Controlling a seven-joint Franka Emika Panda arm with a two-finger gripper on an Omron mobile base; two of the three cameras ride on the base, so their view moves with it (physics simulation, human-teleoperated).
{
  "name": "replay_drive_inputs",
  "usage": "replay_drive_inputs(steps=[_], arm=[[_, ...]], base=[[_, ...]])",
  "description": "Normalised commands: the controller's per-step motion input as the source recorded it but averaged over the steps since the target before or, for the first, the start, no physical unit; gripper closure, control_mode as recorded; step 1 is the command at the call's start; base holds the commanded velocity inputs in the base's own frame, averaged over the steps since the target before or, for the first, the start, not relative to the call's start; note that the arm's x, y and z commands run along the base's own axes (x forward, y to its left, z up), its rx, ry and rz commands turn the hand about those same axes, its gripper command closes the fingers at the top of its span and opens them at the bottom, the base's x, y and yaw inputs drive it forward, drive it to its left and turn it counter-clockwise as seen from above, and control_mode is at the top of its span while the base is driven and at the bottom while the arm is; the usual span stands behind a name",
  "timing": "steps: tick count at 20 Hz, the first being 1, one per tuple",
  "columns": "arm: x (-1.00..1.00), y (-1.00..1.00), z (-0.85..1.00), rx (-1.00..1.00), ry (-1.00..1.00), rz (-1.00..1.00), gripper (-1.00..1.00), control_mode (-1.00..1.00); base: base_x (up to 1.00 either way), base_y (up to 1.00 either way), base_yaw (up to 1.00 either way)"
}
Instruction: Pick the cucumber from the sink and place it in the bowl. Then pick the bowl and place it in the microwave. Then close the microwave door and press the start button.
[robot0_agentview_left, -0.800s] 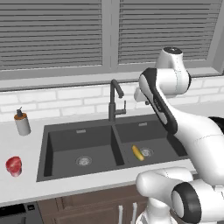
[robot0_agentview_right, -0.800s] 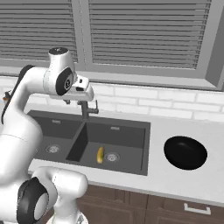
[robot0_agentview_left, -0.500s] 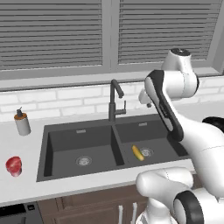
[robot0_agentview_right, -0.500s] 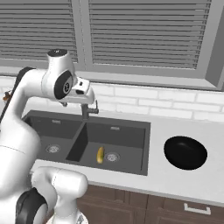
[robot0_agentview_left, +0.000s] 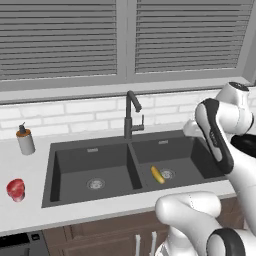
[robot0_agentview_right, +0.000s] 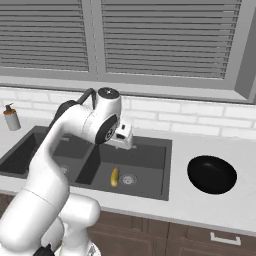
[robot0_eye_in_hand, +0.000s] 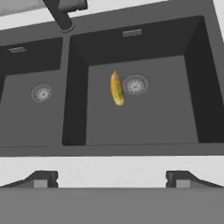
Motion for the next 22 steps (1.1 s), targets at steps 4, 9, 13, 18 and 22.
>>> replay_drive_inputs(steps=[4,9,13,18,22], arm=[[0.26,-0.29,-0.59,0.05,0.10,0.00,-1.00,-1.00],[0.50,-0.01,-0.59,0.01,0.01,-0.01,-1.00,-1.00],[0.54,0.03,-0.67,0.00,0.01,0.00,-1.00,-1.00],[0.56,0.08,-0.70,0.00,0.01,0.00,-1.00,-1.00],[0.51,0.18,-0.58,0.00,0.06,0.00,-1.00,-1.00]], base=[[0.00,0.00,0.00],[0.00,0.00,0.00],[0.00,0.00,0.00],[0.00,0.00,0.00],[0.00,0.00,0.00]])
